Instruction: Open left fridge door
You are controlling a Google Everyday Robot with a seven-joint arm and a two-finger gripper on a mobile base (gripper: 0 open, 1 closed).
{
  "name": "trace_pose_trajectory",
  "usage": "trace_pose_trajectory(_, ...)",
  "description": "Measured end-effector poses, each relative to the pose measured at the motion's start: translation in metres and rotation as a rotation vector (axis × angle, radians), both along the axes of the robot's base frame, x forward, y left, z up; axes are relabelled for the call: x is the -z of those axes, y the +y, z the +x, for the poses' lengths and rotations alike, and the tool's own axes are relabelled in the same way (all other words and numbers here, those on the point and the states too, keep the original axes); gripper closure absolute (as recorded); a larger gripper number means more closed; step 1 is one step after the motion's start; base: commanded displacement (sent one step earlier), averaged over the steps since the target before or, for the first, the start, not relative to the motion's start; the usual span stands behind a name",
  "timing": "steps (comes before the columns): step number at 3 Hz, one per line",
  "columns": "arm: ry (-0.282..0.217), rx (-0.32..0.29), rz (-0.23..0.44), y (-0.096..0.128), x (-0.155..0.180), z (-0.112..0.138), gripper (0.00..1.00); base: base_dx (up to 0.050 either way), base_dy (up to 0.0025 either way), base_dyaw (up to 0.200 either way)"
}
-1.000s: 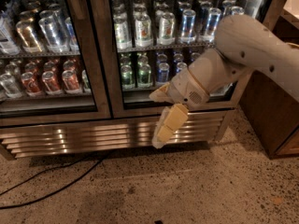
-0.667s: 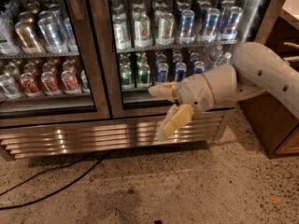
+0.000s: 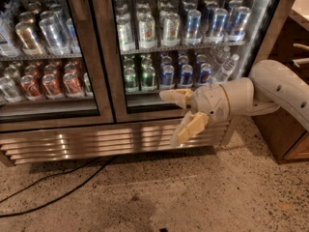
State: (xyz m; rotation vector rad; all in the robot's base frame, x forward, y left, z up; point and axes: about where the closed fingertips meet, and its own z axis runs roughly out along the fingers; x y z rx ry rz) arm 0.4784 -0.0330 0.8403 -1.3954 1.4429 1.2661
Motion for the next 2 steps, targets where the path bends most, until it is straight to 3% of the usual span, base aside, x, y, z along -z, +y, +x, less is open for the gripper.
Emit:
trace_pose_trajectory(1,-0.011,-0.071,0.053,0.018,-0.022,-0.007,0.0,0.0,0.0,0.0)
trace_pose_trajectory(2,-0.094,-0.078,0.045,0.033,-0.071,-0.03,0.0,0.0,0.0,0.0)
